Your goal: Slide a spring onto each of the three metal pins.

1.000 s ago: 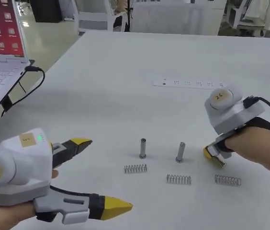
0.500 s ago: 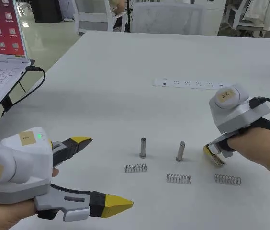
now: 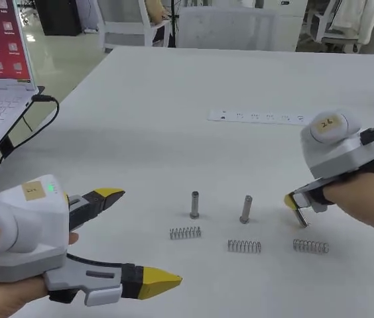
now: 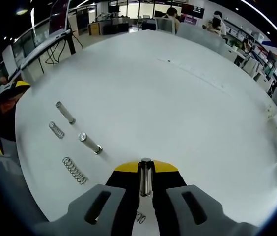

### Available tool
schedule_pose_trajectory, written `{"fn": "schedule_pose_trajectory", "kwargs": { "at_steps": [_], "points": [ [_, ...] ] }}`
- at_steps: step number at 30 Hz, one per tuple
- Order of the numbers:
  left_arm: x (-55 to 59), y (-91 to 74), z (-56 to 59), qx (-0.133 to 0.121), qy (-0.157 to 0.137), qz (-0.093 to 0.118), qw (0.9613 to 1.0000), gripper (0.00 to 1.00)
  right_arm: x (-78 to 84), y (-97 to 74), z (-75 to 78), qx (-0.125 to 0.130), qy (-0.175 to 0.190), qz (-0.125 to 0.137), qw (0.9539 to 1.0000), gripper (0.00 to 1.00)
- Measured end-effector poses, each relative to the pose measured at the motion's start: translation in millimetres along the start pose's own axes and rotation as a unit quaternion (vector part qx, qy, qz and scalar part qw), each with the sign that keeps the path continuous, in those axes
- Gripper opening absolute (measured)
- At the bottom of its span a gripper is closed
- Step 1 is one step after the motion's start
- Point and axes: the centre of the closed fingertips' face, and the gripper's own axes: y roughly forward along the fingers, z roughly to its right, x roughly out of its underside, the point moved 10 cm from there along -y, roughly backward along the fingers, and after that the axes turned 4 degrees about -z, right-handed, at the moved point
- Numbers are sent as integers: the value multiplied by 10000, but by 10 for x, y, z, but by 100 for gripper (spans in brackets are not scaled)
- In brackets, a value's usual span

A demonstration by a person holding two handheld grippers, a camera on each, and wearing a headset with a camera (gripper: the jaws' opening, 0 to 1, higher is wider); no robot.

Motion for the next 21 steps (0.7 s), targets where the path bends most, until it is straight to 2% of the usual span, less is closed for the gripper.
{"fn": "schedule_pose_trajectory", "kwargs": {
  "at_steps": [9,21],
  "points": [
    [-20,-7,4,-5,29,17,10000,99,-10,-83,5,13,42,158,9999,5],
    [-42,-13,25,5,61,26,10000,99,11,-130,20,22,82,212,9997,5]
  ]
}}
